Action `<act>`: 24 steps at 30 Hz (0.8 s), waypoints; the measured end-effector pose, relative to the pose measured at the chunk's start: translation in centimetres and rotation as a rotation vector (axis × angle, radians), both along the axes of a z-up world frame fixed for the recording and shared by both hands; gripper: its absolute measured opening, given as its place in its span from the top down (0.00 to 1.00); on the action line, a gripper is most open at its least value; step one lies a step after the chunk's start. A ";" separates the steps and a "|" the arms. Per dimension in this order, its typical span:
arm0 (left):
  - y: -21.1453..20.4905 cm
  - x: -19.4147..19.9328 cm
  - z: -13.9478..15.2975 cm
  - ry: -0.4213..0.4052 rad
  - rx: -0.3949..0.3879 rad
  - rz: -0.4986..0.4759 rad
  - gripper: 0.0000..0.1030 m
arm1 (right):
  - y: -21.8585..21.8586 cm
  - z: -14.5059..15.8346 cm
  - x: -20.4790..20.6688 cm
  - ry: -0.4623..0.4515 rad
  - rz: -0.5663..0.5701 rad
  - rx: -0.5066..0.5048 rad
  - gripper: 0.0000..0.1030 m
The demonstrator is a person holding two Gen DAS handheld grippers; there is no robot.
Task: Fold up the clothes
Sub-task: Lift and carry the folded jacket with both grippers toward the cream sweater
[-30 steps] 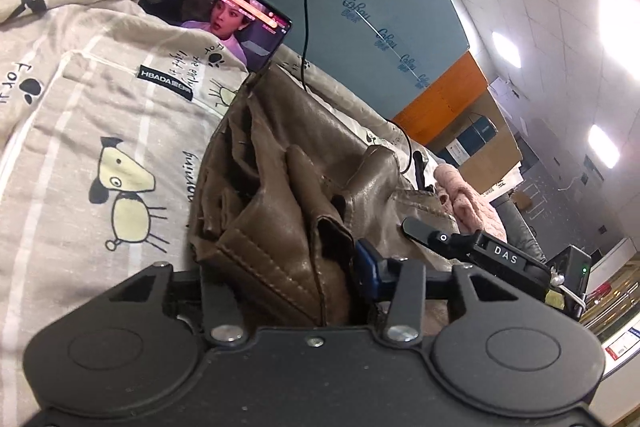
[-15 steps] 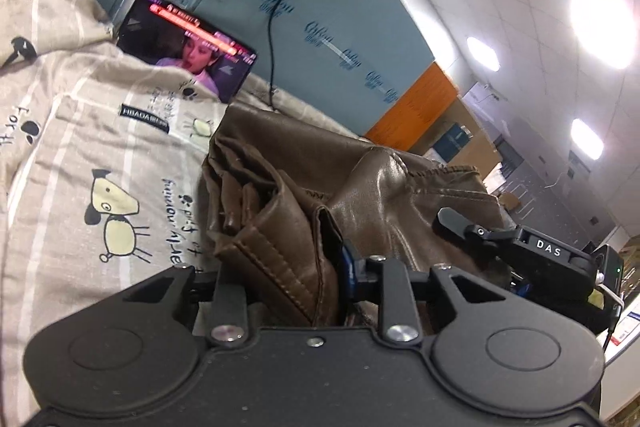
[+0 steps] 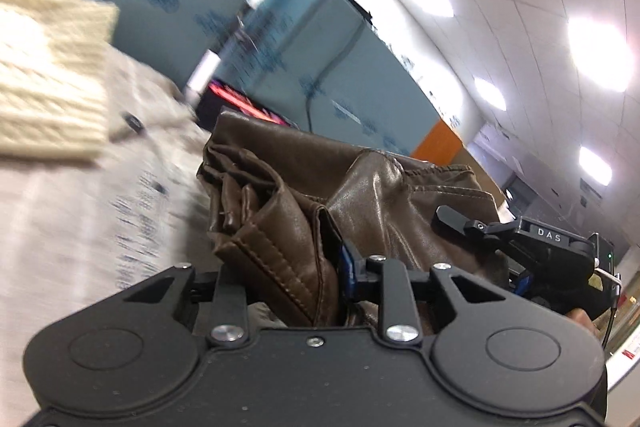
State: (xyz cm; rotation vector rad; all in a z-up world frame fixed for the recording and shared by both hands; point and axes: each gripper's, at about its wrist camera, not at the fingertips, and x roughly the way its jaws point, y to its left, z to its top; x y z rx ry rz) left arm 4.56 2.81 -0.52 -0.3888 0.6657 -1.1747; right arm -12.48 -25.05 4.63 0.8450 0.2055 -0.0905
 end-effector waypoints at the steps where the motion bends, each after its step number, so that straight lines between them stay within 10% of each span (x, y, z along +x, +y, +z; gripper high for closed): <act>1: 0.9 0.2 0.2 -0.013 -0.009 0.018 0.72 | 0.6 0.3 0.7 -0.004 0.019 -0.012 0.90; 24: 15.6 8.6 1.9 -0.225 -0.023 0.635 0.72 | 16.4 3.7 28.1 -0.087 0.532 -0.314 0.89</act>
